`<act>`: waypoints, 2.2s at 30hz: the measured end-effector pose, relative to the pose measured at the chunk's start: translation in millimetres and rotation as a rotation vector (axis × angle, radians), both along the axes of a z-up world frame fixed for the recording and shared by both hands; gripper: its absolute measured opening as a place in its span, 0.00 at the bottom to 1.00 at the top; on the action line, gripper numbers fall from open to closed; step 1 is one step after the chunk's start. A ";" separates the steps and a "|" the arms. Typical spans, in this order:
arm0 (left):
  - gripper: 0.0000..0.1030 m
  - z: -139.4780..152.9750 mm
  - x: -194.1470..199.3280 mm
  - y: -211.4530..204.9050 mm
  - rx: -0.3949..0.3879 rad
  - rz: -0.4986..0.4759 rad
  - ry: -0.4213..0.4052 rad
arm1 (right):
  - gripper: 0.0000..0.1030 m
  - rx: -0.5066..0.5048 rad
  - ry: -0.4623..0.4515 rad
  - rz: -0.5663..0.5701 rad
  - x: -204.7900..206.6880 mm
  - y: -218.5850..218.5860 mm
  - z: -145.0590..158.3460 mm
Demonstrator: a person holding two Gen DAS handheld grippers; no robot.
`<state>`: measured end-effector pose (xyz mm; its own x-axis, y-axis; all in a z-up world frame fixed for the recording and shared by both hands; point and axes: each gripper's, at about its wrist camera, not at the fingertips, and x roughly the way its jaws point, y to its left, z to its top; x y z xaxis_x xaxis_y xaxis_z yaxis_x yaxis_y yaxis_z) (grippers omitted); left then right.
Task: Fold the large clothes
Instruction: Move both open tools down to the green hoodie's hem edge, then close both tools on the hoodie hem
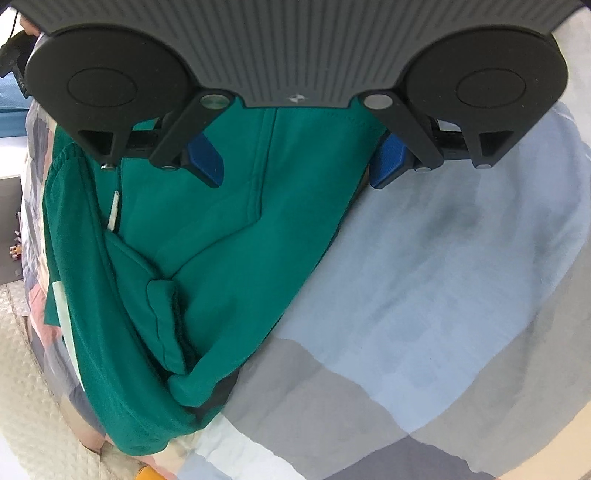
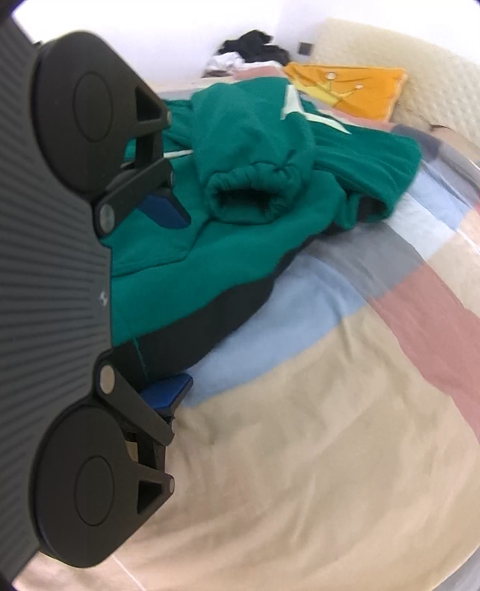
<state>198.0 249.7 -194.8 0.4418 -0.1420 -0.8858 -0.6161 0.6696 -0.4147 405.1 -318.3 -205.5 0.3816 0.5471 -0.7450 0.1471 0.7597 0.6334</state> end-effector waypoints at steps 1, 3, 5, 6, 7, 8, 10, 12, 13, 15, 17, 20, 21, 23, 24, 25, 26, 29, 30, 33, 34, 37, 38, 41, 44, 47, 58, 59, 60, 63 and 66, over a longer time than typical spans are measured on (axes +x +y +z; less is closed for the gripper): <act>0.86 -1.4 0.0 0.6 -0.004 -0.001 -0.004 | 0.85 0.020 0.005 -0.003 -0.1 -2.2 -1.8; 0.86 -2.0 -2.8 2.2 -0.025 -0.001 -0.023 | 0.86 0.103 0.001 -0.012 -0.9 -8.0 -3.0; 0.86 -2.9 -5.4 4.3 -0.047 0.006 -0.037 | 0.86 0.218 -0.039 0.017 -3.7 -8.7 1.7; 0.86 -3.0 -6.5 5.0 -0.056 0.009 -0.043 | 0.86 0.259 -0.067 0.041 -5.9 -6.1 6.2; 0.86 -3.8 -7.1 5.5 -0.062 0.011 -0.047 | 0.85 0.277 -0.090 0.063 -7.2 -3.1 10.3; 0.86 -4.3 -7.5 5.6 -0.068 0.011 -0.049 | 0.85 0.281 -0.110 0.086 -8.6 1.2 14.0; 0.86 -5.9 -7.4 5.0 -0.076 0.004 -0.048 | 0.85 0.236 -0.115 0.106 -9.3 10.6 15.3; 0.86 -6.6 -8.6 3.0 -0.089 -0.013 -0.036 | 0.85 0.140 -0.085 0.089 -8.0 15.7 12.8; 0.86 -7.8 -9.3 1.9 -0.088 -0.017 -0.028 | 0.85 0.089 -0.073 0.070 -7.0 16.1 11.0; 0.86 -6.5 -10.4 -2.3 -0.058 -0.019 -0.012 | 0.85 0.017 -0.052 0.036 -6.7 14.9 7.5; 0.86 -6.8 -5.9 -7.0 -0.027 -0.042 0.007 | 0.83 -0.014 -0.024 0.005 -5.9 14.9 2.5; 0.86 -9.3 -4.1 -8.3 -0.008 -0.046 0.032 | 0.84 -0.031 -0.013 0.004 -6.3 23.2 -1.3; 0.86 -9.7 -5.3 -6.5 -0.013 -0.034 0.032 | 0.84 -0.031 -0.018 0.023 -6.3 27.9 -1.6; 0.85 -10.6 -8.2 -1.5 -0.026 -0.001 0.030 | 0.76 -0.026 -0.026 0.017 -10.0 33.7 -1.8; 0.85 -12.4 -7.9 1.3 -0.037 0.013 0.033 | 0.76 -0.016 -0.027 0.013 -12.3 36.7 -3.0; 0.85 -13.7 -7.8 3.4 -0.044 0.022 0.039 | 0.74 -0.007 -0.030 0.011 -14.6 40.1 -4.5; 0.85 -15.4 -6.7 5.0 -0.049 0.031 0.053 | 0.67 -0.009 -0.037 0.006 -17.2 43.7 -5.3; 0.85 -19.2 0.9 5.3 -0.039 0.027 0.086 | 0.41 -0.027 -0.047 -0.033 -20.2 47.6 -8.4; 0.85 -19.9 3.8 4.7 -0.032 0.016 0.093 | 0.34 -0.025 -0.048 -0.051 -21.6 45.1 -8.2; 0.85 -22.2 13.6 -0.5 -0.025 -0.058 0.114 | 0.18 0.028 -0.068 -0.100 -25.2 33.8 -6.1; 0.85 -23.2 17.4 -2.5 -0.018 -0.084 0.129 | 0.16 0.059 -0.080 -0.111 -25.9 31.1 -5.8; 0.85 -26.0 25.8 -4.8 0.000 -0.125 0.165 | 0.15 0.152 -0.147 -0.111 -31.5 27.6 1.2; 0.83 -26.0 27.8 -6.1 0.011 -0.139 0.172 | 0.15 0.179 -0.173 -0.103 -33.3 27.3 4.7; 0.71 -22.7 32.5 -13.8 0.061 -0.185 0.178 | 0.15 0.206 -0.210 -0.087 -34.8 28.9 9.8; 0.53 -17.2 34.8 -22.6 0.106 -0.223 0.175 | 0.15 0.196 -0.185 -0.096 -31.5 29.6 5.5; 0.28 -9.5 32.5 -30.6 0.135 -0.260 0.142 | 0.15 0.178 -0.161 -0.109 -29.8 29.7 3.7; 0.13 19.1 7.4 -37.5 0.103 -0.237 -0.040 | 0.13 0.236 -0.243 -0.149 -40.6 18.5 14.2; 0.12 22.0 5.9 -38.1 0.101 -0.234 -0.058 | 0.13 0.266 -0.257 -0.160 -41.7 15.1 15.2; 0.12 21.2 5.4 -38.3 0.096 -0.228 -0.073 | 0.12 0.285 -0.264 -0.169 -41.8 12.5 15.4; 0.11 22.3 -3.3 -30.2 0.027 -0.189 -0.143 | 0.12 0.319 -0.292 -0.194 -45.2 4.4 18.3; 0.11 27.8 -13.9 -21.4 -0.048 -0.140 -0.213 | 0.12 0.336 -0.305 -0.219 -50.5 -2.7 21.8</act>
<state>184.0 228.3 -167.0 0.5906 -0.2549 -0.7657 -0.4141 0.7187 -0.5586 354.6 -321.0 -183.7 0.6872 0.6201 -0.3784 0.0505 0.4788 0.8764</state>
